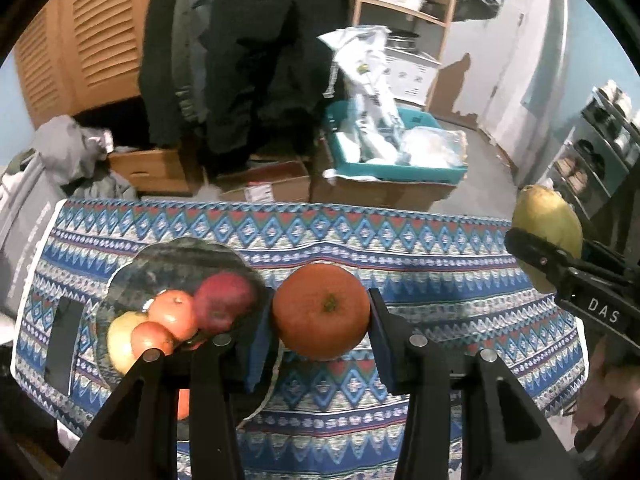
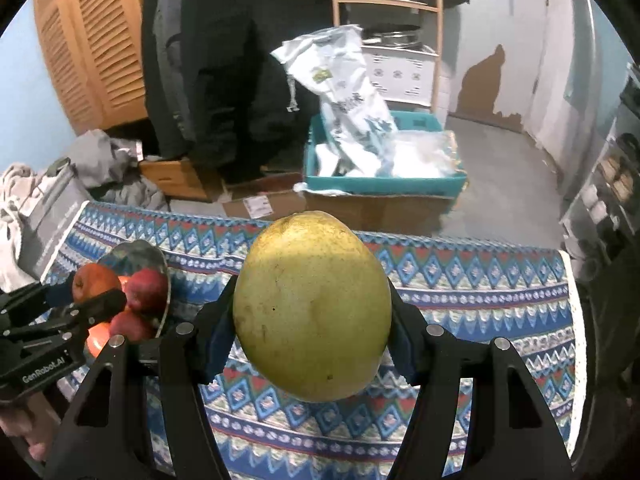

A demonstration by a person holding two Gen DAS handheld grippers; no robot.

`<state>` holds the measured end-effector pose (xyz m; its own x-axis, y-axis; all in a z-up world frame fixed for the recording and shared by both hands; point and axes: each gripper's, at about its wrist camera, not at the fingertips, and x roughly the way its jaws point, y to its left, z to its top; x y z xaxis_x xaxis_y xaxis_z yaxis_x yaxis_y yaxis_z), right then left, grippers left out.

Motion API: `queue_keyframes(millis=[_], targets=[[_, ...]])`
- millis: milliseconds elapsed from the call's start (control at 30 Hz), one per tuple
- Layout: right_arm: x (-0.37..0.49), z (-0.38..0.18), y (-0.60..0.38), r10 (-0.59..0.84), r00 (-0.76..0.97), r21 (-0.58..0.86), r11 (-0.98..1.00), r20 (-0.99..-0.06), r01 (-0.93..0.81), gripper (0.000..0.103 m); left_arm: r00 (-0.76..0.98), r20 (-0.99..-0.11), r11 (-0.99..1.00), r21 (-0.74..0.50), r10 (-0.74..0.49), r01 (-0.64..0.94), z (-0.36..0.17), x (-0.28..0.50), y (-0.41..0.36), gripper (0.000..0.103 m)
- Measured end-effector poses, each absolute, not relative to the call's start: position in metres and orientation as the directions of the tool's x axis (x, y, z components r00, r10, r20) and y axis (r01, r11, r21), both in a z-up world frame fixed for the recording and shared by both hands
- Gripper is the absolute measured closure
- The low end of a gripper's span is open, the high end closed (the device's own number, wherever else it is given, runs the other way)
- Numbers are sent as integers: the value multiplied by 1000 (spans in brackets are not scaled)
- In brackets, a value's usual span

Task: Organize fruits
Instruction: 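Carry the pear in the right tool while the left tool carries the orange to the plate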

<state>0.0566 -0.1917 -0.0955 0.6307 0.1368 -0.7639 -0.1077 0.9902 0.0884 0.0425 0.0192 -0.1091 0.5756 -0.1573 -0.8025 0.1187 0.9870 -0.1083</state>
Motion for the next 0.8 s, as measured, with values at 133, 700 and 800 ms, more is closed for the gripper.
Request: queue_keyframes(millis=[133, 700, 800], targets=[[64, -99, -174, 154, 621, 89, 987, -769, -135, 38, 580, -805, 992, -98, -124, 76, -114, 44, 40, 58], [92, -119, -96, 238, 562, 110, 962, -792, -251, 38, 491, -870, 995, -84, -43, -61, -168, 58, 107, 57], [96, -123, -88, 247, 551, 115, 958, -797, -263, 38, 471, -881, 994, -80, -39, -68, -176, 62, 110, 57]])
